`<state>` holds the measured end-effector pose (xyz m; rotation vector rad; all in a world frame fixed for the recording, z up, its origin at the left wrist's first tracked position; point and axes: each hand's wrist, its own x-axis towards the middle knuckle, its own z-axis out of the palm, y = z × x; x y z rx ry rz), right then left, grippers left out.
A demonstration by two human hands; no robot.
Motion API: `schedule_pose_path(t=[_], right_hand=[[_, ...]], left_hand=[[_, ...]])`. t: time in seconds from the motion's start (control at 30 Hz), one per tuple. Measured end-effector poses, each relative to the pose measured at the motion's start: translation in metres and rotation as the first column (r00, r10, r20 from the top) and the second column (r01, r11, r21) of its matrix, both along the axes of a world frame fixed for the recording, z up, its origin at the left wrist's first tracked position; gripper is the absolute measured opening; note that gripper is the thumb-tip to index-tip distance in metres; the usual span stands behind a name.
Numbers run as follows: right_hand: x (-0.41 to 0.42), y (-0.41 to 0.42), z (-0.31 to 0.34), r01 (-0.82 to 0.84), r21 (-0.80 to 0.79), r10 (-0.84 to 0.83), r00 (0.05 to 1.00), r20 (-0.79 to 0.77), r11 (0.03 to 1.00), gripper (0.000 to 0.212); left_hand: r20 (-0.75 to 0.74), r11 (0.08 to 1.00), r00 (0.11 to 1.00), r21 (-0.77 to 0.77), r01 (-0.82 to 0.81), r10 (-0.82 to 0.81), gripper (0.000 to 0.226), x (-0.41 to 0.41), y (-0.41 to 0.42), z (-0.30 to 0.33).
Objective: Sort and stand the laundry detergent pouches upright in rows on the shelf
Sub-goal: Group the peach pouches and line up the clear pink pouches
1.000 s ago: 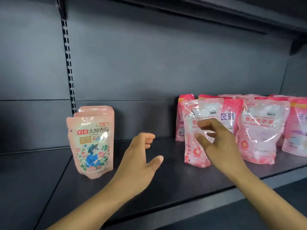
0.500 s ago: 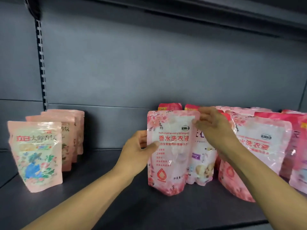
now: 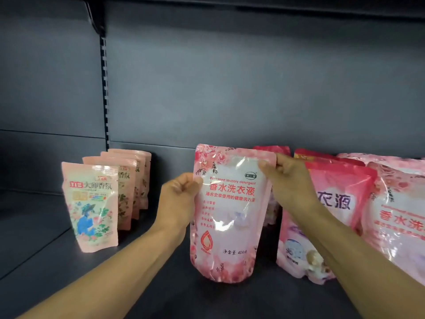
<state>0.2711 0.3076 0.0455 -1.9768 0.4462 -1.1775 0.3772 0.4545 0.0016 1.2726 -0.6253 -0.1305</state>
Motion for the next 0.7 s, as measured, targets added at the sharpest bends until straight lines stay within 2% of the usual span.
schedule_pose_path(t=[0.27,0.43,0.6,0.7], right_hand=[[0.108,0.004,0.004,0.015,0.12,-0.03,0.992,0.119,0.993,0.03],[0.154,-0.007,-0.003,0.06,0.061,-0.063,0.997,0.053,0.996,0.038],[0.179,-0.013,-0.008,0.081,0.075,-0.082,0.996,0.017,0.994,0.042],[0.183,-0.017,-0.013,0.036,0.129,-0.045,0.996,0.072,0.991,0.039]], left_hand=[[-0.02,0.993,0.994,-0.029,-0.11,0.11,0.032,0.086,-0.004,0.006],[-0.068,0.97,0.968,0.025,-0.242,0.243,0.031,0.138,-0.027,0.002],[-0.073,0.959,0.956,0.055,-0.28,0.283,0.033,0.167,-0.044,-0.008],[-0.053,0.953,0.951,0.034,-0.302,0.304,0.019,0.161,-0.044,-0.011]])
